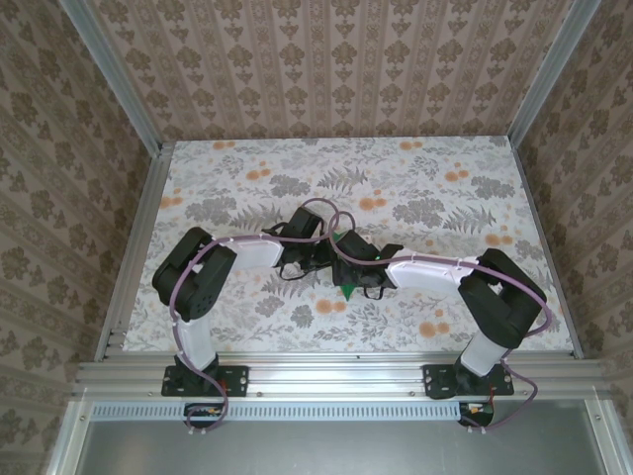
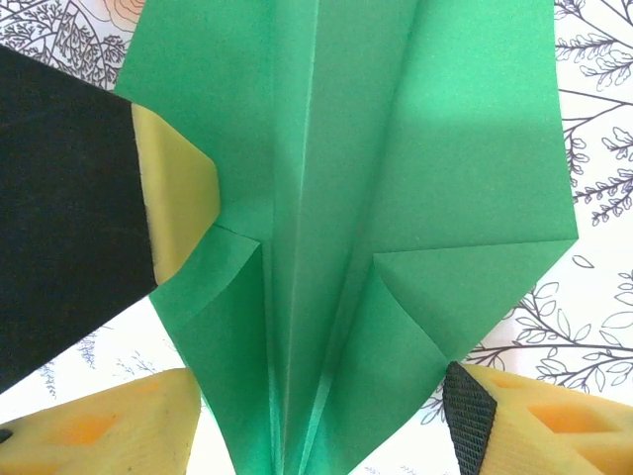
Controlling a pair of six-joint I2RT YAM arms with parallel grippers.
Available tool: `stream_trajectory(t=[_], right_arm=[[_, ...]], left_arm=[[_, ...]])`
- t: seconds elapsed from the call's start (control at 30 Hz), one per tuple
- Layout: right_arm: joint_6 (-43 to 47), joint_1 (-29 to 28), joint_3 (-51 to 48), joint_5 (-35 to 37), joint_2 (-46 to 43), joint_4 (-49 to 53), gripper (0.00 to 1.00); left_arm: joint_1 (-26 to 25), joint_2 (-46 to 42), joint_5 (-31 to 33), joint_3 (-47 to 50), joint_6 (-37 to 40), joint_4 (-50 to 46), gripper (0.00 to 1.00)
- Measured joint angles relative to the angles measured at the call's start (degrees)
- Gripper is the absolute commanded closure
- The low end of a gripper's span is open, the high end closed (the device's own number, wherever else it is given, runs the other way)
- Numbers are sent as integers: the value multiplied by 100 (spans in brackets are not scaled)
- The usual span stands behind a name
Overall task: Fold a paper plane with a square sheet of paper (pick it up from the middle)
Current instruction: Move the paper plane to the center of the table.
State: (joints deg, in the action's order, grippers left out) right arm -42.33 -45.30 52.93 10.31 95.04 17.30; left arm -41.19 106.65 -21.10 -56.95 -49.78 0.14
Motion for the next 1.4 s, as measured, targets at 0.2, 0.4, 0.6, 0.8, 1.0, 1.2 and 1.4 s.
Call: stream_trajectory(t=[0.2, 0.4, 0.6, 0.8, 1.0, 1.2, 1.4], right_arm=[[-35, -105, 0, 72, 0, 26, 26], [-284, -114, -2, 437, -11, 192, 26], [-404, -116, -2, 472, -11, 254, 36], [-396, -116, -2, 310, -11, 55, 51], [-411, -116, 0, 140, 35, -127, 66], [-592, -116, -4, 129, 170, -203, 68], [-710, -116, -4, 133, 184, -214, 83]], left_arm=[[0, 0, -13, 0, -15, 13, 91], [0, 0, -13, 0, -17, 15, 91], [4, 0, -13, 0, -17, 15, 91], [4, 0, -15, 0, -17, 17, 91], [4, 0, -17, 9, -24, 35, 90], [4, 0, -35, 81, -83, 83, 87], [61, -28, -173, 173, -212, 284, 79]])
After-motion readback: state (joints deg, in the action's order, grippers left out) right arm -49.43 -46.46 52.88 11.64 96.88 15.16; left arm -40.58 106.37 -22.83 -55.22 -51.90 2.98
